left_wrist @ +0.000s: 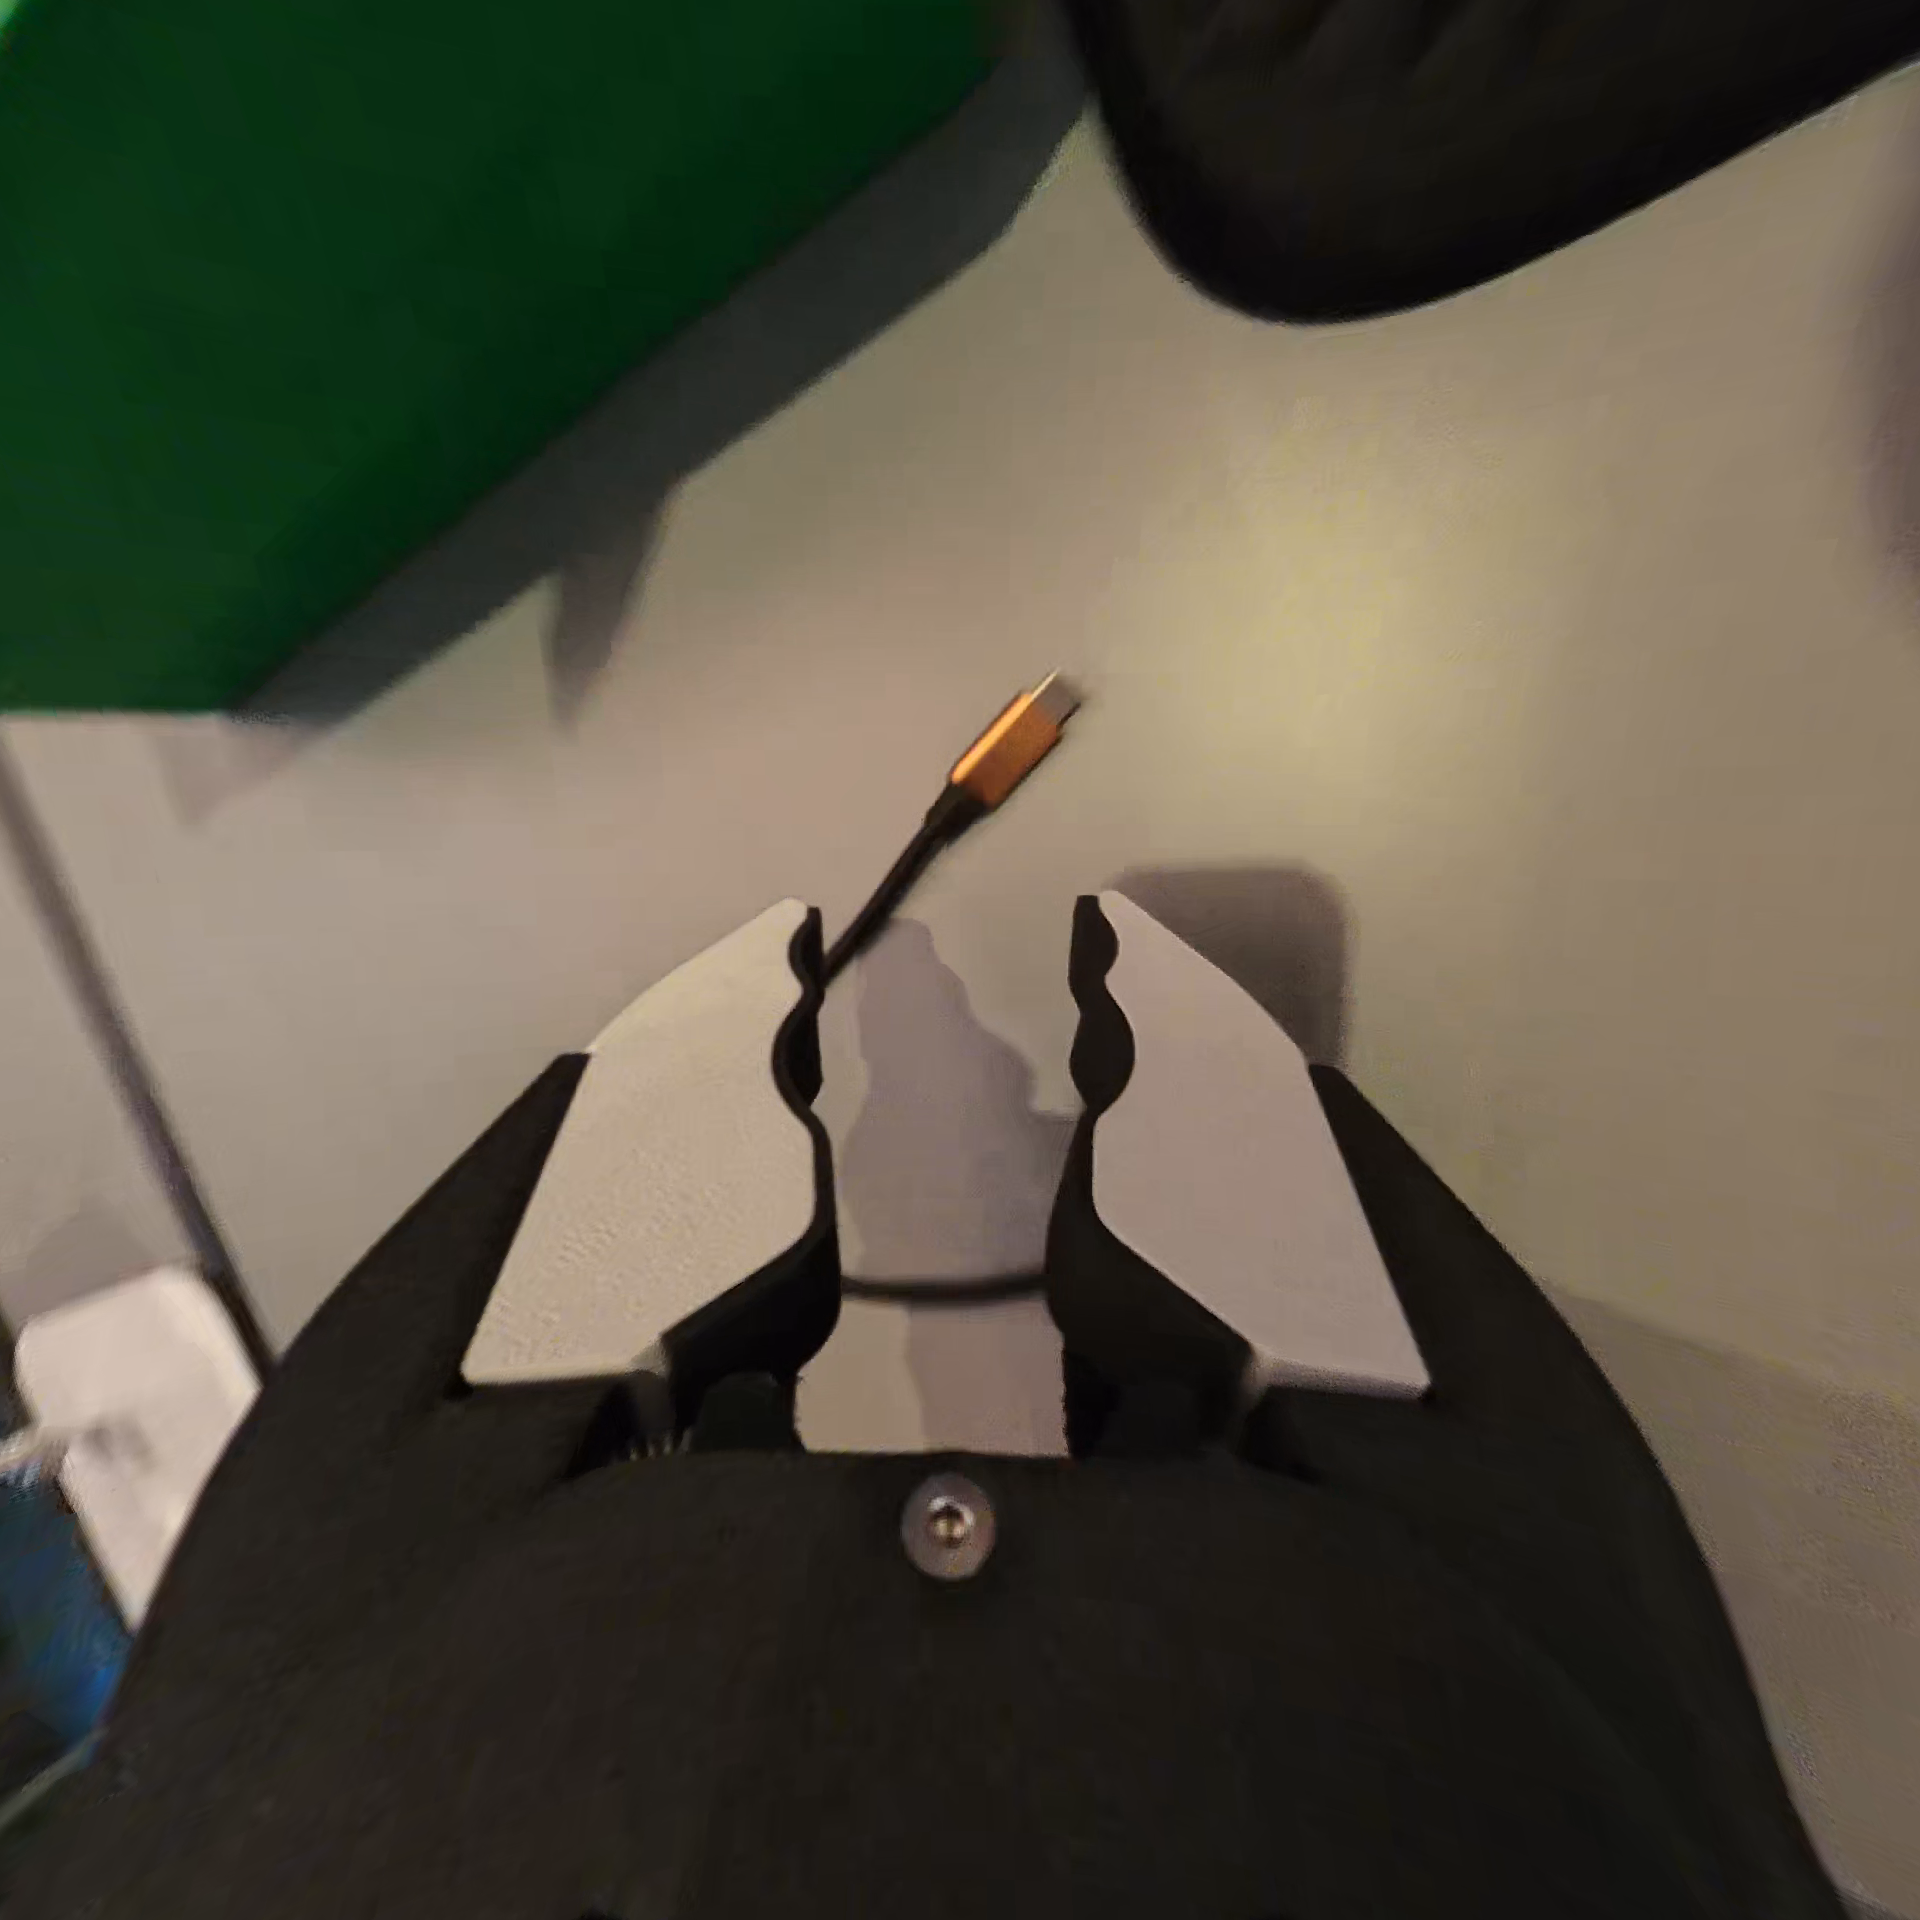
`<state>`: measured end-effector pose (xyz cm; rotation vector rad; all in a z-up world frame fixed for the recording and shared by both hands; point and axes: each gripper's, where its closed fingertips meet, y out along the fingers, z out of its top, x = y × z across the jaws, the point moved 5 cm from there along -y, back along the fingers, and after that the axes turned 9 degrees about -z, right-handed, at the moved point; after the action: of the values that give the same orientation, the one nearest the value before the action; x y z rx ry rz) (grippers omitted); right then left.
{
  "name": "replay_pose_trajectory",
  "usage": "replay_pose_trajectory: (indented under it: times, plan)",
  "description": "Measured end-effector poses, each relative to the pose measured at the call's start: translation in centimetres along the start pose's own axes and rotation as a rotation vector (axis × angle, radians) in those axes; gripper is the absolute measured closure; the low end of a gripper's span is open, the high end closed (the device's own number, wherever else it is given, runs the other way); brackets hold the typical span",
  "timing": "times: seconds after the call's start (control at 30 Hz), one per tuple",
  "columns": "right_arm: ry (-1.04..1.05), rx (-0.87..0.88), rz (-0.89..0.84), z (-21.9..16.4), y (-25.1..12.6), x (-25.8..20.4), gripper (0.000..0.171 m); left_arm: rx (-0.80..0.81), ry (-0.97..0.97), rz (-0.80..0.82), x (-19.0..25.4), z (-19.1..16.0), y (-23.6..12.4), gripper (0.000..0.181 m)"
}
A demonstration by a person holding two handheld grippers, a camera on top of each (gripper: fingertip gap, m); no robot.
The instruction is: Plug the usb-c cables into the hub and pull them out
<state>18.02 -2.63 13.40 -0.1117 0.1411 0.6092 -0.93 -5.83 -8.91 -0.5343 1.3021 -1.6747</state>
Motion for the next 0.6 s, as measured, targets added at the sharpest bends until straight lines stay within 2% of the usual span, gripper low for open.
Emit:
replay_pose_trajectory:
  times: [0.17,0.2,0.3,0.43,0.5,0.6]
  plan:
    - [0.013,-0.002,0.003,-0.2,-1.3,0.2,0.114,-0.034,0.043,-0.191,-1.1,1.2,3.1,0.148]
    - [0.026,-0.01,0.002,-0.4,-1.4,0.5,0.114,-0.025,0.046,-0.255,-0.8,1.4,3.3,0.163]
    - [0.095,-0.069,0.009,-1.3,-1.3,1.3,0.114,-0.02,0.04,-0.362,-0.4,1.8,3.4,0.167]
    - [0.111,-0.094,-0.002,-1.8,-1.0,2.0,0.114,0.004,0.008,-0.356,-0.3,2.2,2.3,0.169]
    - [0.108,-0.099,0.006,-1.9,-0.7,2.0,0.114,0.103,-0.02,-0.286,-0.7,2.8,0.2,0.169]
    - [0.053,-0.111,0.065,-1.9,0.4,0.7,0.114,0.312,-0.073,-0.136,-1.2,3.7,-5.0,0.169]
